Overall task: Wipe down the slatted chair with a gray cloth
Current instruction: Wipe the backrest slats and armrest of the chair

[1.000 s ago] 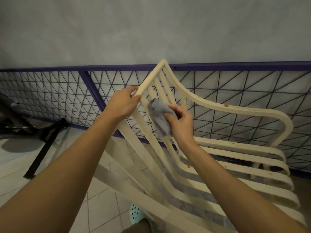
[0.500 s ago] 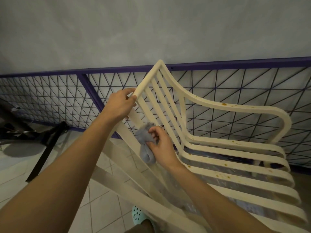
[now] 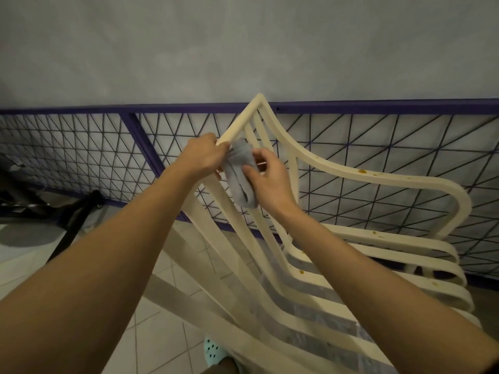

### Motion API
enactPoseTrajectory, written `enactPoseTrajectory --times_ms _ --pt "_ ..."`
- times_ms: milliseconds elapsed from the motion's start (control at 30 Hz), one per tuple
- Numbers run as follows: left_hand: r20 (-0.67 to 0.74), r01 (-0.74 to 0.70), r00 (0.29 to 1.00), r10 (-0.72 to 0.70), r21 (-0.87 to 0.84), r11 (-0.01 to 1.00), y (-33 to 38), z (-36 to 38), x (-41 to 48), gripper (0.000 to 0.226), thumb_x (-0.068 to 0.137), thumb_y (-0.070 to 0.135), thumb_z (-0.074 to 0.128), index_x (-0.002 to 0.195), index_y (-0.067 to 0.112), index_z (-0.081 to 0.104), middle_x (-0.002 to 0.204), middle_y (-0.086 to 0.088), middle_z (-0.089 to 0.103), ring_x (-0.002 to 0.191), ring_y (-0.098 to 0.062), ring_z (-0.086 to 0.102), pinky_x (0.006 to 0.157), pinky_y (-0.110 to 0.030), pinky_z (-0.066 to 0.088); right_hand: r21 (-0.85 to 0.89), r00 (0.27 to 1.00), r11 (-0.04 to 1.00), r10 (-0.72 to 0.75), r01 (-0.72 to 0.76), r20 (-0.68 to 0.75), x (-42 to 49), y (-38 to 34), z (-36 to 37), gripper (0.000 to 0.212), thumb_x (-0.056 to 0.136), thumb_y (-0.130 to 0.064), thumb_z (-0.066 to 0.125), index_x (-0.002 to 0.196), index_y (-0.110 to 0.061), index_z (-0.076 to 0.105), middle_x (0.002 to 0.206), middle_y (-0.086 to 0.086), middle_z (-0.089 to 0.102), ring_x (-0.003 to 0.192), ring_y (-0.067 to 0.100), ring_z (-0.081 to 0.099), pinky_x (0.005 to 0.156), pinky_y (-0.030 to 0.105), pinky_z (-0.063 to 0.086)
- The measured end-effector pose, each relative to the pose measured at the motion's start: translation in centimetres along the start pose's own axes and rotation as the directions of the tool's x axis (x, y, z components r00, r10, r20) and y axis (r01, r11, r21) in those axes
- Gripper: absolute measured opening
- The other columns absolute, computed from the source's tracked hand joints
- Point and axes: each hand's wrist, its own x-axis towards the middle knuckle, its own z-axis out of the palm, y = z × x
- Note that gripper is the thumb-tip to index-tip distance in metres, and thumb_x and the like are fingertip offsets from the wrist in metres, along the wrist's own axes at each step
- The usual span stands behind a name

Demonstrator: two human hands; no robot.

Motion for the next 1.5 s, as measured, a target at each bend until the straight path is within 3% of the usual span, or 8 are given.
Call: enactPoseTrajectory --times_ms 200,400,600,833,1067,1167,1400,1500 --pt "0.013 0.001 1.000 -0.001 -0.016 1.000 -0.4 -0.4 0.3 0.036 0.101 0.038 0.039 0.117 0.012 0.059 0.090 -0.002 0.056 0.069 -0.008 0.049 0.053 -0.021 0.033 -0.183 0.986 0.969 -0.169 0.166 0.001 0.3 1.5 3.8 0.013 0.089 -0.009 0.055 0.091 -0.012 0.067 0.088 -0.002 0.065 0.083 0.012 0.060 0.074 0.039 0.052" --pt "0.038 0.000 0.999 0.001 -0.043 0.999 -0.7 -0.1 0.4 0.038 0.100 0.040 0.040 0.117 0.010 0.057 0.102 -0.007 0.064 0.069 -0.016 0.069 0.058 -0.024 0.044 -0.088 0.985 0.981 -0.171 0.171 0.008 -2.2 4.9 3.1 0.026 0.091 -0.002 0.055 0.112 -0.010 0.069 0.107 -0.003 0.070 0.103 0.005 0.063 0.093 0.029 0.051" --pt "0.031 -0.023 0.999 0.020 0.101 0.995 -0.8 0.3 0.7 0.032 0.094 0.031 0.055 0.120 0.012 0.051 0.101 -0.006 0.062 0.072 -0.016 0.065 0.055 -0.023 0.042 -0.185 0.992 0.974 -0.123 0.127 0.036 -3.7 5.5 3.1 0.042 0.095 -0.001 0.049 0.136 -0.009 0.053 0.140 0.004 0.053 0.130 0.008 0.045 0.110 0.016 0.033" --pt "0.024 -0.028 0.999 0.024 0.189 0.982 -0.6 0.2 0.5 0.039 0.093 0.030 0.055 0.126 0.010 0.048 0.102 -0.009 0.052 0.087 -0.023 0.053 0.068 -0.031 0.038 -0.190 0.973 0.955 -0.223 0.229 0.054 -2.5 3.1 4.9 0.059 0.088 0.014 0.045 0.144 -0.004 0.039 0.151 0.011 0.039 0.142 0.017 0.030 0.117 0.022 0.023" --pt "0.001 -0.040 0.999 0.040 0.148 0.988 -0.6 0.3 0.2 0.034 0.095 0.028 0.056 0.123 0.009 0.050 0.097 -0.005 0.059 0.063 -0.005 0.053 0.051 -0.018 0.035 -0.232 0.988 0.964 -0.113 0.134 0.102 -4.3 7.2 3.1 0.063 0.086 0.018 0.047 0.144 -0.005 0.037 0.150 0.009 0.039 0.139 0.011 0.029 0.115 0.022 0.025" --pt "0.003 -0.034 0.999 0.034 0.141 0.989 -0.7 0.5 0.2 0.036 0.094 0.028 0.058 0.125 0.011 0.049 0.102 -0.008 0.063 0.068 -0.008 0.059 0.054 -0.020 0.040 -0.271 0.990 0.959 -0.043 0.078 0.134 -5.7 9.5 2.4 0.064 0.088 0.015 0.052 0.145 -0.007 0.035 0.151 0.007 0.037 0.138 0.007 0.028 0.115 0.019 0.023" --pt "0.030 -0.010 1.000 0.003 0.219 0.976 -0.4 0.3 -0.2 0.056 0.082 0.026 0.073 0.129 0.012 0.046 0.108 -0.008 0.054 0.088 -0.020 0.057 0.073 -0.033 0.045 -0.393 0.975 0.918 0.133 -0.053 0.180 -7.6 13.3 1.1 0.061 0.088 0.013 0.049 0.144 -0.011 0.041 0.147 0.007 0.046 0.136 0.019 0.042 0.113 0.038 0.036" --pt "0.019 -0.005 1.000 0.001 0.246 0.969 -0.3 0.3 -0.2 0.057 0.082 0.029 0.074 0.128 0.012 0.046 0.112 -0.012 0.055 0.089 -0.022 0.056 0.072 -0.033 0.044 -0.358 0.970 0.927 0.183 -0.116 0.160 -6.9 11.5 1.2 0.036 0.096 -0.014 0.053 0.132 -0.008 0.056 0.136 0.008 0.056 0.126 0.014 0.050 0.115 0.036 0.033"
